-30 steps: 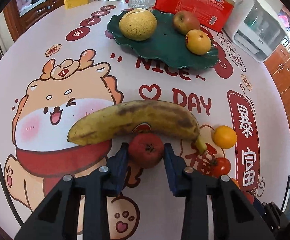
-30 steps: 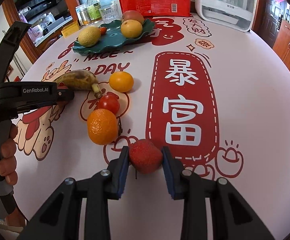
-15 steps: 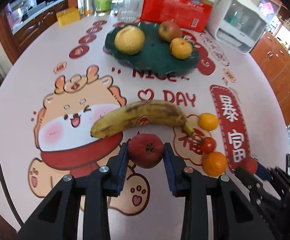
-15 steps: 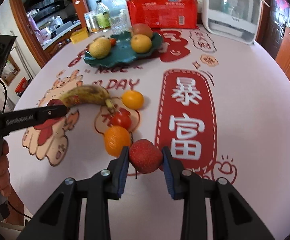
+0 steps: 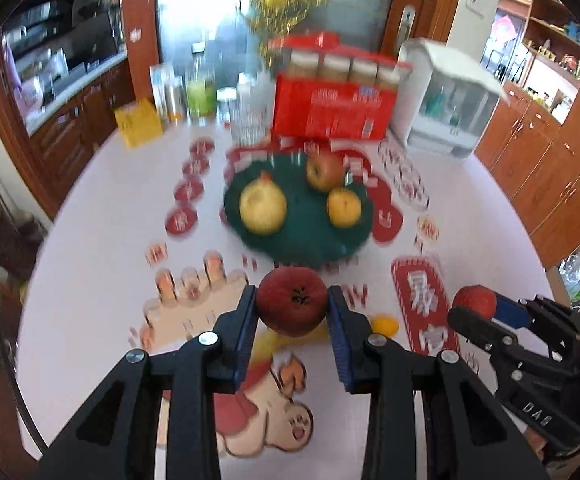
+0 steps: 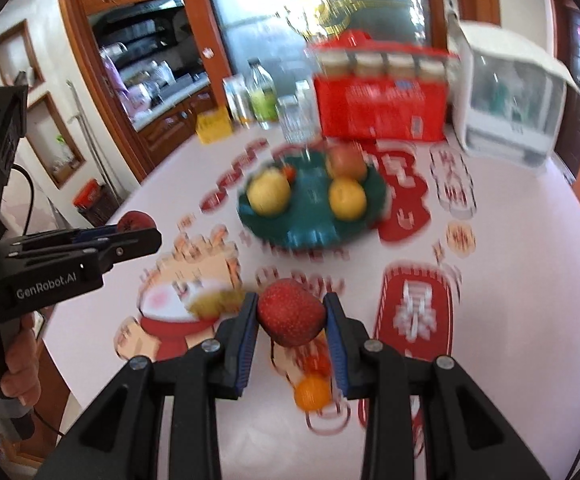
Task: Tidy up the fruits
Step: 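Carry the apple and lychee onto the green plate and open both tools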
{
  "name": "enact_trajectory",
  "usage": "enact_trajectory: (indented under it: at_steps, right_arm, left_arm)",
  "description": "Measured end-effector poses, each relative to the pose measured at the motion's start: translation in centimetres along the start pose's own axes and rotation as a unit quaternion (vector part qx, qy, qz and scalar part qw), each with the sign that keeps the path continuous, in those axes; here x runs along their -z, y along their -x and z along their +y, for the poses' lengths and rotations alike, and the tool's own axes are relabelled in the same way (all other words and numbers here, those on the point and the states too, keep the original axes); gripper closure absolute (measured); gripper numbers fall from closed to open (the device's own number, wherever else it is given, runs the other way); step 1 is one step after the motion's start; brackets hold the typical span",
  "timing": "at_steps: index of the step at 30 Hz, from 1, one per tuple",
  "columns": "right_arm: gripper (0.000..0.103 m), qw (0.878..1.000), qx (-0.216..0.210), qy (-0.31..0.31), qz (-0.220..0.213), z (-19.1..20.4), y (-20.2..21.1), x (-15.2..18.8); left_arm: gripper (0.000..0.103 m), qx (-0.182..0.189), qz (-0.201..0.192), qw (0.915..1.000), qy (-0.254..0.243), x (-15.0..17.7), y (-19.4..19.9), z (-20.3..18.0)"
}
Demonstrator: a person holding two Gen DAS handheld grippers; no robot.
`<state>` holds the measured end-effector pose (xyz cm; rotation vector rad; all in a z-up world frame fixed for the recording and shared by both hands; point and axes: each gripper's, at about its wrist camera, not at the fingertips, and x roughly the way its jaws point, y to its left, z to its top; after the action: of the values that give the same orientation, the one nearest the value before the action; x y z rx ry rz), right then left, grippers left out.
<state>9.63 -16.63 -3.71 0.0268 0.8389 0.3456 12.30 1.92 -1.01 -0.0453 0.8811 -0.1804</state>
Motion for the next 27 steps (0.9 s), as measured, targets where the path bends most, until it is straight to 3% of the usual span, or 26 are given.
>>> enact_trajectory:
  at_steps: [6, 11, 14, 20, 27]
  right_arm:
    - [0.071, 0.998, -0.01, 0.027, -0.051, 0.9, 2.5, -7.4]
    - [0.071, 0.993, 0.016, 0.054, -0.106, 1.6, 4.2, -13.6]
    - [0.071, 0.991, 0.032, 0.062, -0.114, 1.6, 3.6, -16.5]
    - [0.071, 0.993, 0.046, 0.054, -0.091, 0.6, -1.0, -19.7]
    - [0.071, 0.999, 0.038, 0.022, -0.006, -1.6, -9.4, -18.7]
  left_arm:
    - [0.07, -0.016, -0.028, 0.999, -0.03, -6.5, 2.2, 0.6]
    - [0.07, -0.05, -0.044, 0.996, -0.06, -11.4, 2.0, 0.8]
    - [0.07, -0.061, -0.053, 0.9934, -0.081, -14.4, 1.0, 0.8]
    - [0.07, -0.057, -0.052, 0.9898, -0.12, -18.0, -3.7, 0.5]
    - [0.07, -0.037, 0.027, 0.9837, -0.174, -18.7, -13.8, 0.5]
